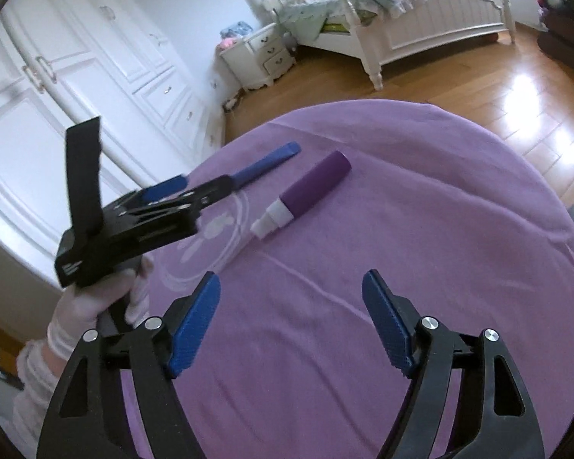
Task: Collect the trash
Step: 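Grasp the blue strip with the left tool while the right tool grasps the purple marker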
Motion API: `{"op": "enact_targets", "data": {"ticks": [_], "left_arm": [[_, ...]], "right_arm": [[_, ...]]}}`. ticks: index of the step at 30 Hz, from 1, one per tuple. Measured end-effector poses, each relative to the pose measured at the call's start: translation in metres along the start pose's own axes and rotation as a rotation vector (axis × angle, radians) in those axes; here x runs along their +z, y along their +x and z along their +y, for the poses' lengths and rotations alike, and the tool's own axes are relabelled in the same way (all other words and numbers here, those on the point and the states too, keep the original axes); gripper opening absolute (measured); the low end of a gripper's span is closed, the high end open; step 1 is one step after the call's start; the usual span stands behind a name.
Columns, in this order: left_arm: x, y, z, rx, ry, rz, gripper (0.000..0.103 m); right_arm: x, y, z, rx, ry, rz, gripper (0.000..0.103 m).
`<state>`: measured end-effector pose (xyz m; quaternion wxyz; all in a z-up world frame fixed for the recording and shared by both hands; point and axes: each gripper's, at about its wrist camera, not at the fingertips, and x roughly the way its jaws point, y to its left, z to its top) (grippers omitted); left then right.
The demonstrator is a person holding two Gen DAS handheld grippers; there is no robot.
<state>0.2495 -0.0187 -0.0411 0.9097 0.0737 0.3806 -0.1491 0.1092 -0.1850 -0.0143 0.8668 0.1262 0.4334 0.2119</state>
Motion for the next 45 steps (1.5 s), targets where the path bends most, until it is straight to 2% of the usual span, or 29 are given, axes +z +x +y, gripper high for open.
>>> {"op": "enact_targets", "data": {"ticks": [5, 6, 7, 9, 11, 17, 20, 21, 22, 23, 25, 28, 30, 33, 35, 39, 42, 45], "left_arm": [[0.010, 0.032, -0.004, -0.043, 0.098, 0.082, 0.057], [0.009, 0.038, -0.007, -0.048, 0.121, 0.100, 0.046], [0.005, 0.040, -0.010, -0.050, 0.128, 0.105, 0.040], [0.003, 0.035, -0.007, -0.059, 0.117, 0.090, 0.020], [0.003, 0.027, 0.002, -0.036, 0.069, 0.101, 0.012], [-0.015, -0.004, 0.019, -0.092, -0.090, 0.109, 0.010], [-0.030, -0.023, 0.025, -0.153, -0.157, 0.115, 0.010], [-0.035, -0.030, 0.023, -0.145, -0.154, 0.116, 0.010], [-0.039, -0.034, 0.021, -0.142, -0.152, 0.116, 0.010], [-0.044, -0.042, 0.020, -0.142, -0.156, 0.116, 0.010], [-0.054, -0.052, 0.017, -0.157, -0.172, 0.115, 0.010], [-0.065, -0.067, 0.012, -0.188, -0.192, 0.100, 0.010], [-0.072, -0.077, 0.007, -0.211, -0.204, 0.083, 0.010], [-0.073, -0.091, -0.008, -0.243, -0.203, 0.053, 0.010], [-0.071, -0.104, -0.025, -0.278, -0.200, 0.030, 0.010], [-0.066, -0.133, -0.072, -0.315, -0.149, -0.025, 0.010], [-0.057, -0.144, -0.108, -0.348, -0.107, -0.058, 0.010], [-0.048, -0.155, -0.152, -0.384, -0.051, -0.089, 0.010]], "right_arm": [[0.014, 0.014, -0.002, 0.000, 0.004, 0.022, 0.076], [0.017, 0.017, -0.001, -0.005, 0.005, 0.027, 0.076], [0.021, 0.021, -0.002, -0.009, 0.006, 0.028, 0.076], [0.027, 0.030, -0.001, -0.023, 0.009, 0.035, 0.076], [0.034, 0.039, 0.000, -0.036, 0.012, 0.040, 0.076], [0.055, 0.070, 0.012, -0.097, -0.030, 0.060, 0.076], [0.062, 0.094, 0.024, -0.168, -0.102, 0.074, 0.076], [0.060, 0.101, 0.028, -0.195, -0.132, 0.077, 0.072], [0.059, 0.105, 0.034, -0.227, -0.177, 0.070, 0.063], [0.057, 0.108, 0.039, -0.262, -0.227, 0.069, 0.060], [0.051, 0.107, 0.042, -0.297, -0.275, 0.068, 0.030], [0.042, 0.095, 0.030, -0.223, -0.238, 0.093, 0.028], [0.034, 0.082, 0.021, -0.169, -0.200, 0.112, 0.028], [0.015, 0.046, 0.010, -0.092, -0.165, 0.083, 0.028], [0.003, 0.018, 0.002, -0.028, -0.122, 0.048, 0.028], [-0.022, -0.056, -0.016, 0.051, -0.037, -0.086, 0.028], [-0.041, -0.110, -0.031, 0.064, 0.013, -0.183, 0.028], [-0.059, -0.158, -0.048, 0.031, 0.045, -0.269, 0.028]]}}
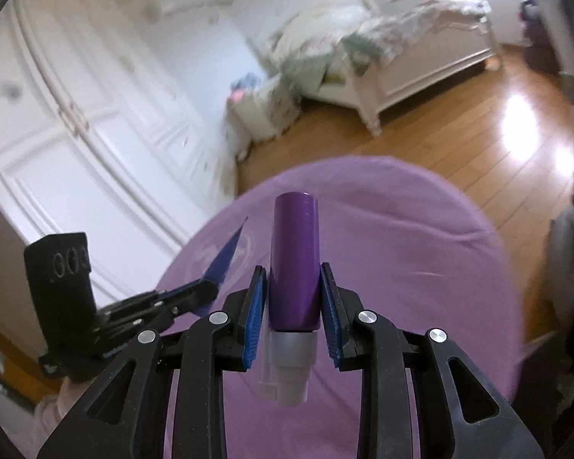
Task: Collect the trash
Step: 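Grasp the blue strip with the left tool while the right tool grasps the purple marker, then carry the blue strip and purple marker to the bin and release both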
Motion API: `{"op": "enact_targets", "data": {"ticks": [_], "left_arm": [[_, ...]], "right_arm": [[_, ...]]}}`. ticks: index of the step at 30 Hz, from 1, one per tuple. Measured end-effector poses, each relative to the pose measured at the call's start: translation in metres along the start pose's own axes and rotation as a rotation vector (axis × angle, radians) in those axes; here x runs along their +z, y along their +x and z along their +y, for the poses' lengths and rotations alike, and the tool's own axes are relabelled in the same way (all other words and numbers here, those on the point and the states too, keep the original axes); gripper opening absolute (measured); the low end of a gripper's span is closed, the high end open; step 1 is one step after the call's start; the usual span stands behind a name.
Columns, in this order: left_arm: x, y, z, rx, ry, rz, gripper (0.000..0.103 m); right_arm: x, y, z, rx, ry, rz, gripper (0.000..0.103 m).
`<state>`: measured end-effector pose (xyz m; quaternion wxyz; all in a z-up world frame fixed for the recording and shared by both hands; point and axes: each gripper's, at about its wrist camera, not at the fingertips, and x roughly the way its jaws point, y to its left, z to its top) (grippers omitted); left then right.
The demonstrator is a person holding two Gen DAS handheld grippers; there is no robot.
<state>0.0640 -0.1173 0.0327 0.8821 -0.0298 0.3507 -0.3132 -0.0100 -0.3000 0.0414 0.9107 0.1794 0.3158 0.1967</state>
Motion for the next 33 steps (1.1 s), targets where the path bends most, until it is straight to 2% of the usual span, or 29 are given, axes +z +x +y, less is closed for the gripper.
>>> {"op": "enact_targets", "data": {"ticks": [7, 16, 26, 33], "left_arm": [[0.001, 0.029, -0.099, -0.093, 0.122, 0.001, 0.010], [-0.004, 0.077, -0.203, -0.197, 0.274, 0.044, 0.010], [-0.016, 0.108, -0.253, -0.263, 0.368, 0.089, 0.010], [-0.025, 0.131, -0.263, -0.277, 0.380, 0.130, 0.010]], "right_arm": [[-0.018, -0.091, -0.058, -0.122, 0.081, -0.150, 0.028], [-0.059, -0.164, -0.144, -0.237, 0.223, -0.226, 0.028], [-0.086, -0.222, -0.210, -0.324, 0.341, -0.307, 0.028], [-0.094, -0.230, -0.231, -0.353, 0.390, -0.322, 0.028]]}}
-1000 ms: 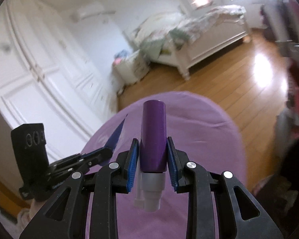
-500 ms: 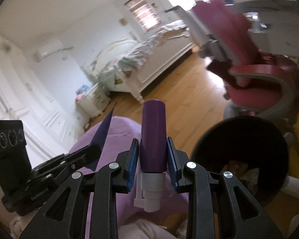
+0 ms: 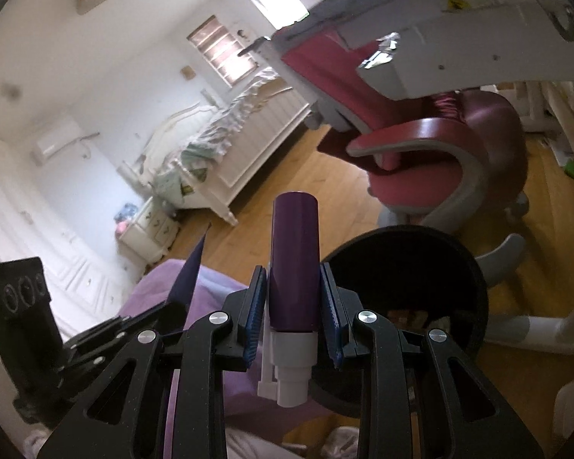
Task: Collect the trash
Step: 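Carry the blue strip and purple marker to the bin and release both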
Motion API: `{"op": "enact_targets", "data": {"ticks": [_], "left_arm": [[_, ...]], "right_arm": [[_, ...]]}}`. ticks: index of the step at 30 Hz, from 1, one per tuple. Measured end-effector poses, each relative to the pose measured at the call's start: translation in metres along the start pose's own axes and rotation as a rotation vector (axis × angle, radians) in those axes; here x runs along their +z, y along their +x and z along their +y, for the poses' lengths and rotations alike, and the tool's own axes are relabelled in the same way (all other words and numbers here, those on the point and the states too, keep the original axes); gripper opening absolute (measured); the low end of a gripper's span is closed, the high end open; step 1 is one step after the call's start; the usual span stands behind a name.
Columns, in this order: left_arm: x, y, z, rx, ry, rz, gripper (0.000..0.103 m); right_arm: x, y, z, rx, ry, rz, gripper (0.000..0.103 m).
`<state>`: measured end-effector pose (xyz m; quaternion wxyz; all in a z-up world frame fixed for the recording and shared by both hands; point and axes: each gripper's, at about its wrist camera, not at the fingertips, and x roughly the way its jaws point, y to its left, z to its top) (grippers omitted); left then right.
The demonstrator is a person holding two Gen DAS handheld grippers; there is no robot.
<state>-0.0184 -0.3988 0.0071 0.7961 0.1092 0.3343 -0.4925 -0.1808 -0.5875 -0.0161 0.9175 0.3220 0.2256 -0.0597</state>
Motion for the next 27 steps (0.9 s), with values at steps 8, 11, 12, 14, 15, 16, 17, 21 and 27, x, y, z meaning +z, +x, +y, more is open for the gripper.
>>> {"op": "enact_targets", "data": {"ticks": [8, 11, 12, 14, 15, 16, 17, 21, 27], "left_arm": [[-0.007, 0.028, 0.006, -0.028, -0.013, 0.056, 0.010], [-0.008, 0.039, 0.006, -0.034, -0.016, 0.074, 0.010], [-0.008, 0.042, 0.005, -0.036, -0.017, 0.078, 0.010], [-0.007, 0.048, 0.004, -0.038, -0.015, 0.086, 0.010], [-0.008, 0.051, 0.004, -0.041, -0.016, 0.091, 0.010], [-0.007, 0.052, 0.004, -0.042, -0.017, 0.093, 0.010], [-0.007, 0.055, 0.004, -0.045, -0.017, 0.097, 0.010], [-0.005, 0.063, 0.003, -0.051, -0.020, 0.109, 0.011], [0.001, 0.076, 0.001, -0.049, -0.012, 0.136, 0.015]], "right_arm": [[-0.004, 0.014, -0.017, -0.023, 0.036, 0.011, 0.028], [-0.005, 0.018, -0.023, -0.032, 0.048, 0.015, 0.028], [-0.006, 0.020, -0.025, -0.037, 0.052, 0.018, 0.028], [-0.007, 0.023, -0.028, -0.044, 0.060, 0.022, 0.028], [-0.007, 0.025, -0.029, -0.047, 0.064, 0.023, 0.028], [-0.007, 0.026, -0.031, -0.050, 0.068, 0.024, 0.028], [-0.007, 0.027, -0.032, -0.052, 0.071, 0.025, 0.028], [-0.009, 0.032, -0.035, -0.065, 0.084, 0.025, 0.028], [-0.007, 0.036, -0.045, -0.117, 0.126, 0.026, 0.031]]}}
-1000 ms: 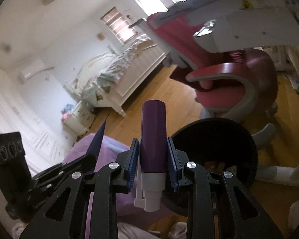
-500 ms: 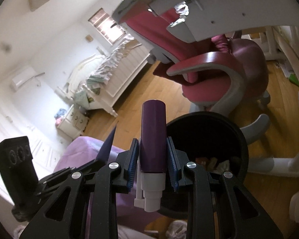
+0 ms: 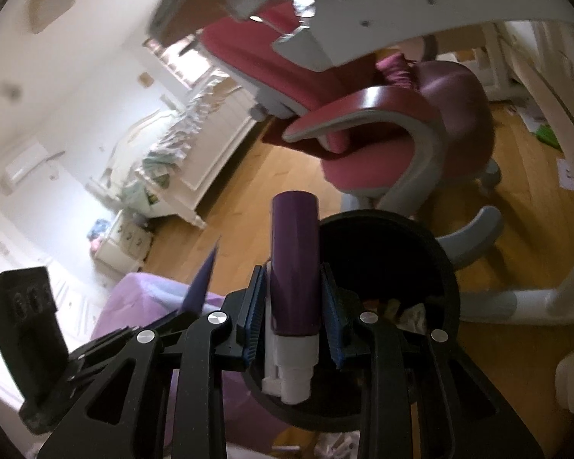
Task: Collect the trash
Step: 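Carry the blue strip and purple marker to the bin and release both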
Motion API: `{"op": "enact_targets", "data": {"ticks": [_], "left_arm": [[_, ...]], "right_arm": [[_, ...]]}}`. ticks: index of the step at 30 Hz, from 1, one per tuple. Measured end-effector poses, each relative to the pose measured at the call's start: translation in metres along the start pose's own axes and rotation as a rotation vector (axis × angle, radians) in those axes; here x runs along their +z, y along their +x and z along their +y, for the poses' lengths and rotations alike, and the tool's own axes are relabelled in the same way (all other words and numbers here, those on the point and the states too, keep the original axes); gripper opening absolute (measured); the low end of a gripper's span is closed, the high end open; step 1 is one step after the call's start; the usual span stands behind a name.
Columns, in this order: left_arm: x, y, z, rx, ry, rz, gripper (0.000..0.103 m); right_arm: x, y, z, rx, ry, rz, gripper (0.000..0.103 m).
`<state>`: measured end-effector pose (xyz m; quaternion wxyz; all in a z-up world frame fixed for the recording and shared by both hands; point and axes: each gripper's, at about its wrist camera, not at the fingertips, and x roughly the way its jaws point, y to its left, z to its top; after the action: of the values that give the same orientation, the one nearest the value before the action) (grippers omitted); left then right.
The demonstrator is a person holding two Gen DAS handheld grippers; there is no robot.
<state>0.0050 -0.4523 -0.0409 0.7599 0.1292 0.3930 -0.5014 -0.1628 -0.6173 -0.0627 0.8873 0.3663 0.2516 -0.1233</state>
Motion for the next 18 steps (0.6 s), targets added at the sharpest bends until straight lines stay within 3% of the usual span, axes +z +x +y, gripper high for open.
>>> {"op": "enact_targets", "data": {"ticks": [1, 2, 5, 6, 8, 13, 18], "left_arm": [[0.001, 0.000, 0.000, -0.007, -0.001, 0.006, 0.017], [0.002, -0.001, 0.001, -0.011, -0.006, 0.007, 0.026], [0.001, -0.014, 0.003, -0.023, -0.028, -0.030, 0.064], [0.001, -0.021, 0.002, -0.024, -0.027, -0.055, 0.072], [0.000, -0.032, -0.001, -0.027, -0.006, -0.086, 0.078], [-0.007, -0.061, -0.003, -0.021, 0.037, -0.117, 0.080], [-0.019, -0.099, 0.013, 0.039, 0.005, -0.190, 0.096]], "right_arm": [[0.001, 0.001, -0.002, -0.008, 0.008, 0.005, 0.040], [0.001, 0.001, -0.004, -0.015, 0.013, 0.004, 0.044], [0.001, -0.003, -0.004, -0.027, 0.010, -0.003, 0.050], [0.000, -0.004, -0.002, -0.029, 0.007, -0.003, 0.051], [-0.002, -0.005, 0.002, -0.025, 0.003, -0.003, 0.054], [-0.008, -0.004, 0.027, 0.003, -0.032, 0.007, 0.056], [-0.016, -0.001, 0.058, 0.036, -0.082, 0.028, 0.060]]}}
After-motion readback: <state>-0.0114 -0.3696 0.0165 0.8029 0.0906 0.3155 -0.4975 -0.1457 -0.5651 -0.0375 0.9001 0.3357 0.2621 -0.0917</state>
